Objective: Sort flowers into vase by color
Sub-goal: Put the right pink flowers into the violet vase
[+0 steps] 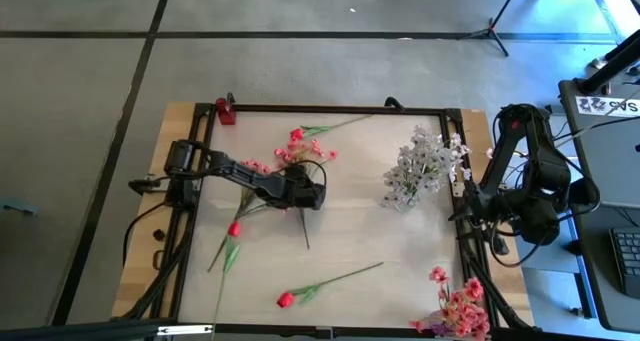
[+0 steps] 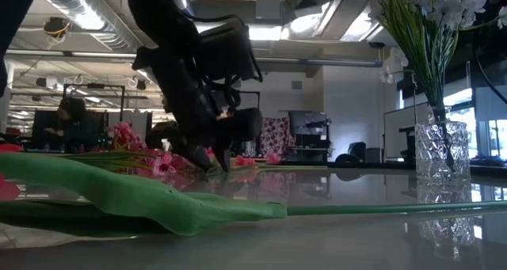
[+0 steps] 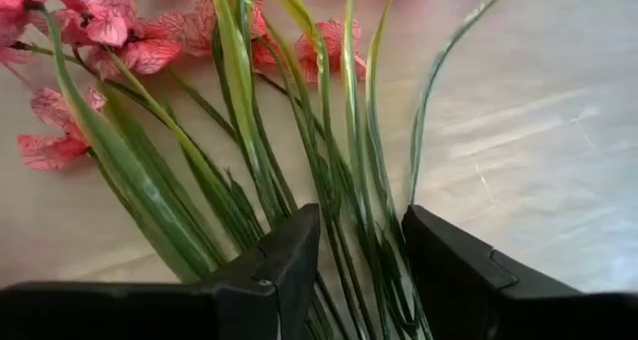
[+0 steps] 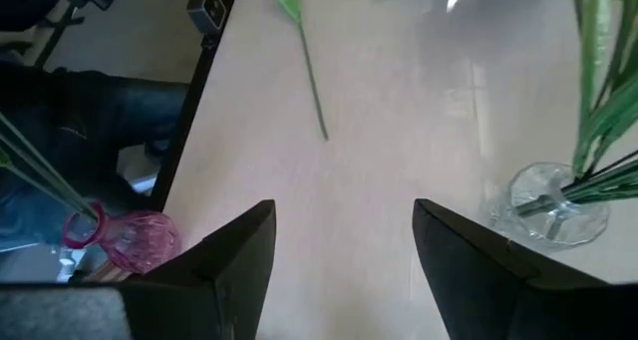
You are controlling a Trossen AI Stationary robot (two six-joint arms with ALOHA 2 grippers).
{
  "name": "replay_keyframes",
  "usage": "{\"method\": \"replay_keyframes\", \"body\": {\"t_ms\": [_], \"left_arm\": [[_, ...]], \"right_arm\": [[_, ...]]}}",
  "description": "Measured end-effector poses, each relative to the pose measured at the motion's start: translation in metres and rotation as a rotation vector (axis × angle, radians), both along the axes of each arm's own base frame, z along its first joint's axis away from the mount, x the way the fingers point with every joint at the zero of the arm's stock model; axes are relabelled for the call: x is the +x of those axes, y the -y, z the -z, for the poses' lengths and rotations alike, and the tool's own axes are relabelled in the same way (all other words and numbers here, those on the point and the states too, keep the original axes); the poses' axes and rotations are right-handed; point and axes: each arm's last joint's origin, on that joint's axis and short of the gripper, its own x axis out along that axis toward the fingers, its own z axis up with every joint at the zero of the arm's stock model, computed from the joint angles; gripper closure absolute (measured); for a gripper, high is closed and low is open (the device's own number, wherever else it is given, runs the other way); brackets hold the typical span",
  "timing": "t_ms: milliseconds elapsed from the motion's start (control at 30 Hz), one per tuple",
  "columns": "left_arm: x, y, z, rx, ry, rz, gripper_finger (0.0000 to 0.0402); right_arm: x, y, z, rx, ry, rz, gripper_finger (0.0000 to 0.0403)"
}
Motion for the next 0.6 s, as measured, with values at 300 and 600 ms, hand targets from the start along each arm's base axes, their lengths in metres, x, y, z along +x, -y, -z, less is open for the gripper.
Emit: {"method": "replay_keyframes", "body": {"t_ms": [300, 600], "left_arm": [[-0.004, 0.004, 0.002, 0.014, -0.033, 0.001, 0.0380], [0.001, 0.014, -0.056, -0.035, 0.084, 0.091, 0.0399]], "right_arm": [[-0.002, 0.016, -0.026, 0.083, 0.102, 0.054, 0.0166], [-0.008, 0.055, -0.104, 0.320, 0.317, 0.180, 0.0166]]}}
